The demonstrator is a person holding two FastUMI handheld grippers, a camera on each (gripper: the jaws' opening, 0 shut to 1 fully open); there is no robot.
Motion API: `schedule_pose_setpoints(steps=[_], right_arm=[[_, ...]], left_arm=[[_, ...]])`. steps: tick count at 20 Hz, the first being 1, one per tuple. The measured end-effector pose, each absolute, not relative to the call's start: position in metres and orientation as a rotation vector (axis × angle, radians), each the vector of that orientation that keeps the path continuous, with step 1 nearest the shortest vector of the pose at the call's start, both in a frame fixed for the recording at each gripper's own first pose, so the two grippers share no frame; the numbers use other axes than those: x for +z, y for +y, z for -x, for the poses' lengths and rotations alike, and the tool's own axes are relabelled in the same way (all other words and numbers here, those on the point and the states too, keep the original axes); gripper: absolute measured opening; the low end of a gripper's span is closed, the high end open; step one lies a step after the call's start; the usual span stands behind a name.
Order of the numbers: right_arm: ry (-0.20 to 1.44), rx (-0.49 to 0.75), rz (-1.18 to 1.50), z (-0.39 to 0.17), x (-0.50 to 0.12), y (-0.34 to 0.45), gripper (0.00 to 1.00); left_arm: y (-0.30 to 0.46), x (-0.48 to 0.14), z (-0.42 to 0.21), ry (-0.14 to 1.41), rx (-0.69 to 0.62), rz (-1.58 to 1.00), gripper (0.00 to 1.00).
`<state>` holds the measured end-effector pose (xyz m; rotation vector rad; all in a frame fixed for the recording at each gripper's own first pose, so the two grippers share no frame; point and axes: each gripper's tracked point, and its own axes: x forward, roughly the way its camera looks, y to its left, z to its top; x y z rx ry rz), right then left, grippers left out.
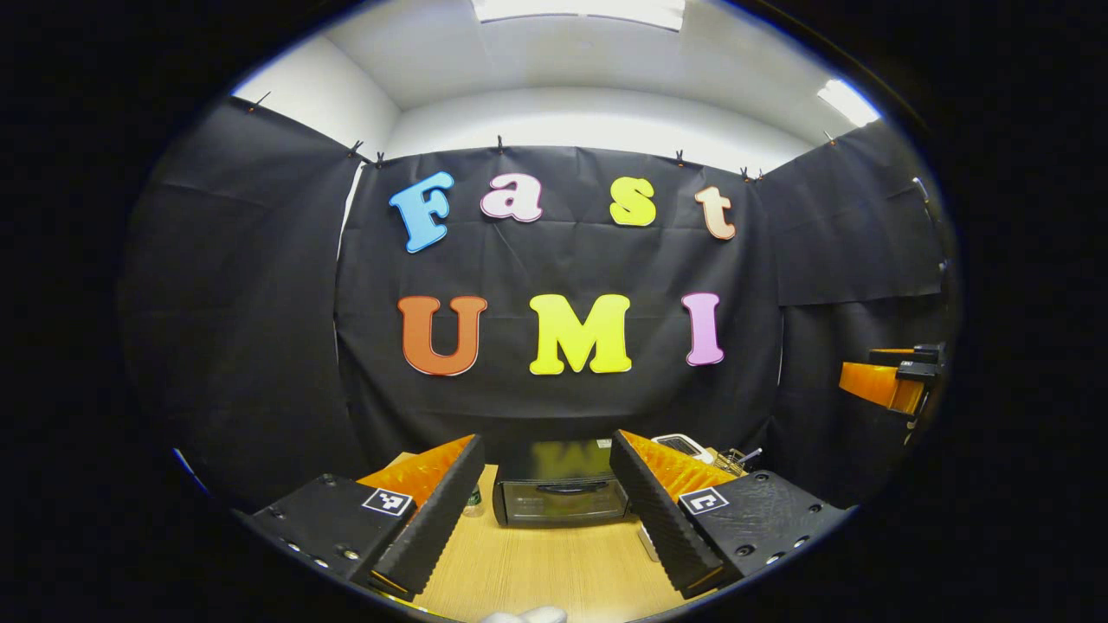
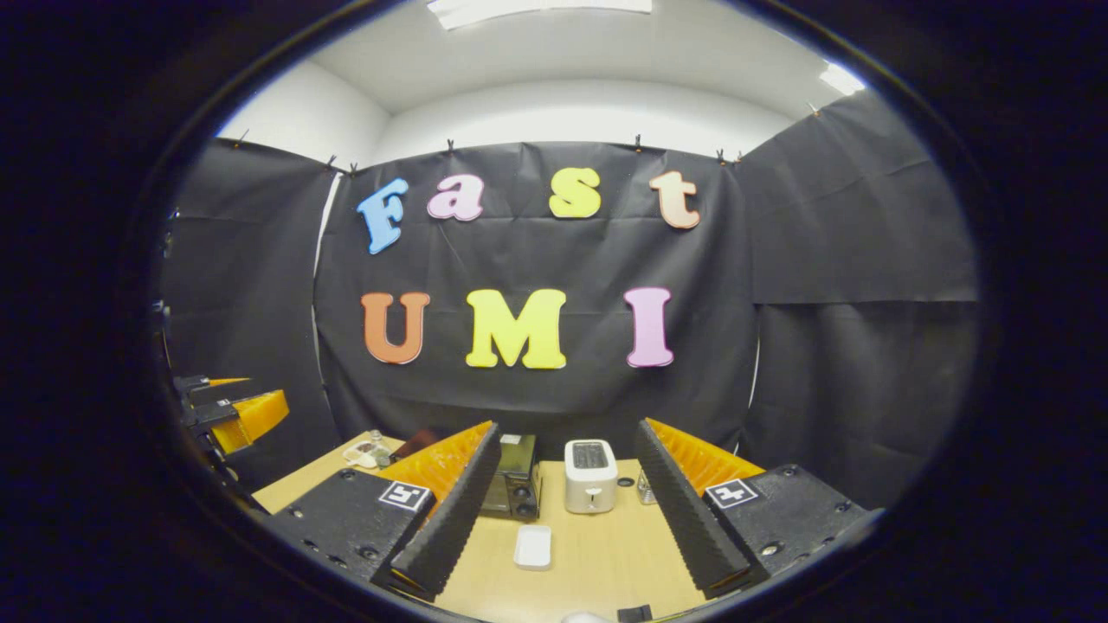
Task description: Open the electric oven with the left hand, put the food in, and close the electric oven.
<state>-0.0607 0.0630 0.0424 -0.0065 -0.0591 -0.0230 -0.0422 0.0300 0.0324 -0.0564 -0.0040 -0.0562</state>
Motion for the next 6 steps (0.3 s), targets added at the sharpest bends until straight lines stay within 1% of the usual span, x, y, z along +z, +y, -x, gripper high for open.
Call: schedule_pose_setpoints(steps=[1, 2, 3, 4, 5, 6], right_arm=[[-0.066, -0.029, 0.010, 0.0630, 0.0446, 0.0648, 1.00], [-0.072, -0.032, 0.015, 0.0649, 0.0469, 0.0662, 1.00], [-0.074, -0.037, 0.021, 0.0657, 0.0486, 0.0682, 1.00], [-0.074, -0.044, 0.029, 0.0656, 0.0487, 0.0688, 1.00], [-0.076, -0.052, 0.032, 0.0662, 0.0499, 0.0691, 0.90], [-0.082, -0.053, 0.028, 0.0670, 0.0522, 0.0711, 1.00]], left_arm=[[0.0301, 0.0350, 0.0419, -0.008, -0.059, 0.065, 0.96], [0.0291, 0.0366, 0.0420, -0.012, -0.069, 0.077, 0.96], [0.0297, 0.0383, 0.0425, -0.019, -0.079, 0.086, 1.00], [0.0306, 0.0404, 0.0412, -0.026, -0.087, 0.090, 0.96], [0.0340, 0.0409, 0.0415, -0.026, -0.087, 0.094, 0.95], [0.0372, 0.0415, 0.0406, -0.031, -0.088, 0.102, 0.95]])
